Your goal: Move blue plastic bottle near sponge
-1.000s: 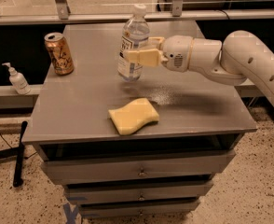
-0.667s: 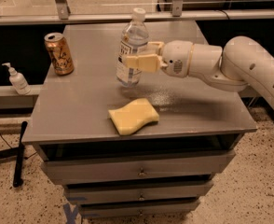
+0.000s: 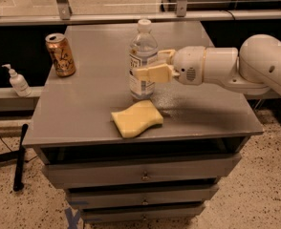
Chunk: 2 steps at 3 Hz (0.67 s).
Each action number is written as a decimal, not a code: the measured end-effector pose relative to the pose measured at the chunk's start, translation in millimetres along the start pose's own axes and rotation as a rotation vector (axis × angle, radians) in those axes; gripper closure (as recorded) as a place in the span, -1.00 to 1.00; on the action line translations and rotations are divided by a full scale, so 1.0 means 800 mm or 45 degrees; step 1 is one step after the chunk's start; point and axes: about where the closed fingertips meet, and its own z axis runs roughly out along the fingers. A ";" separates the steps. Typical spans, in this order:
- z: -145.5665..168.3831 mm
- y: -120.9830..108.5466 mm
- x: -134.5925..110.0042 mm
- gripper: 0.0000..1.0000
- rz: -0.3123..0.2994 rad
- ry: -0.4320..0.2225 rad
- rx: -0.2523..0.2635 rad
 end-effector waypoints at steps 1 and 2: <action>-0.004 0.007 0.019 1.00 0.016 0.020 0.007; -0.002 0.011 0.035 0.66 0.040 0.020 0.008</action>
Offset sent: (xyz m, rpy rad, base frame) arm -0.0162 -0.0078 -0.0436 0.0062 0.0561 -0.0276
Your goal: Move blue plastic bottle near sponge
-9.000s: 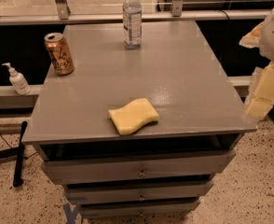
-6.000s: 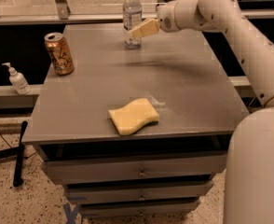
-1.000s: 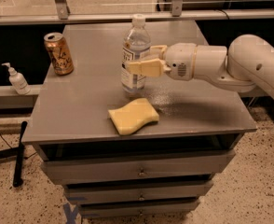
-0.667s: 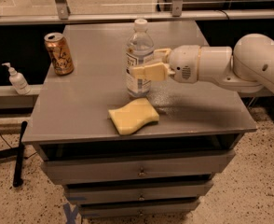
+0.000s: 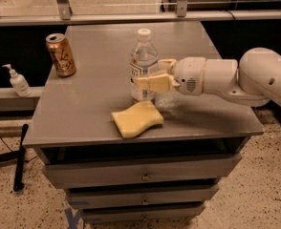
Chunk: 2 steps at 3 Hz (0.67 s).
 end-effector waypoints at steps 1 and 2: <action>-0.001 0.000 -0.002 0.19 0.001 0.000 0.000; -0.001 0.000 -0.004 -0.27 0.001 0.000 0.000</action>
Offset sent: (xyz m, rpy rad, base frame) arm -0.0075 -0.0042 -0.0237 0.0273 0.0165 -0.0117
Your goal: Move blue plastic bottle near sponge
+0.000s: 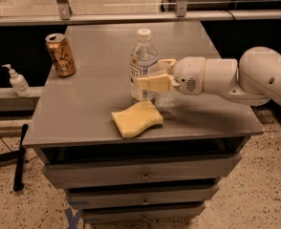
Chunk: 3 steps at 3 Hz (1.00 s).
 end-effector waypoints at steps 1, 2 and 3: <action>0.000 0.000 0.000 -0.74 0.000 0.000 0.000; 0.001 0.004 0.014 -1.00 0.011 -0.010 -0.003; -0.002 0.005 0.020 -1.00 0.011 -0.013 0.000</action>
Offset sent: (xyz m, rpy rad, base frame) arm -0.0087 -0.0050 -0.0259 0.0260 0.0122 -0.0111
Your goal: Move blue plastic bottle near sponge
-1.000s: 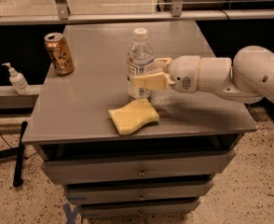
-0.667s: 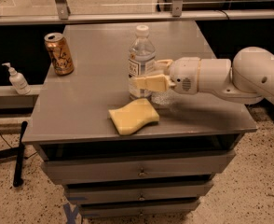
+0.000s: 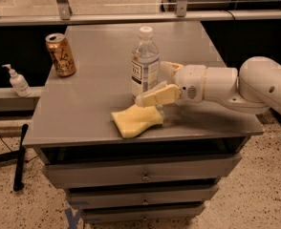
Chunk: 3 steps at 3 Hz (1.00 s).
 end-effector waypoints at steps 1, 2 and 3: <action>-0.035 -0.008 -0.014 -1.00 -0.046 -0.031 0.045; -0.096 -0.035 -0.039 -1.00 -0.128 -0.064 0.097; -0.159 -0.071 -0.084 -1.00 -0.233 -0.080 0.146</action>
Offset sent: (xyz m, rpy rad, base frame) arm 0.0153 -0.1625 0.1031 -0.0010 -0.2571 -0.1106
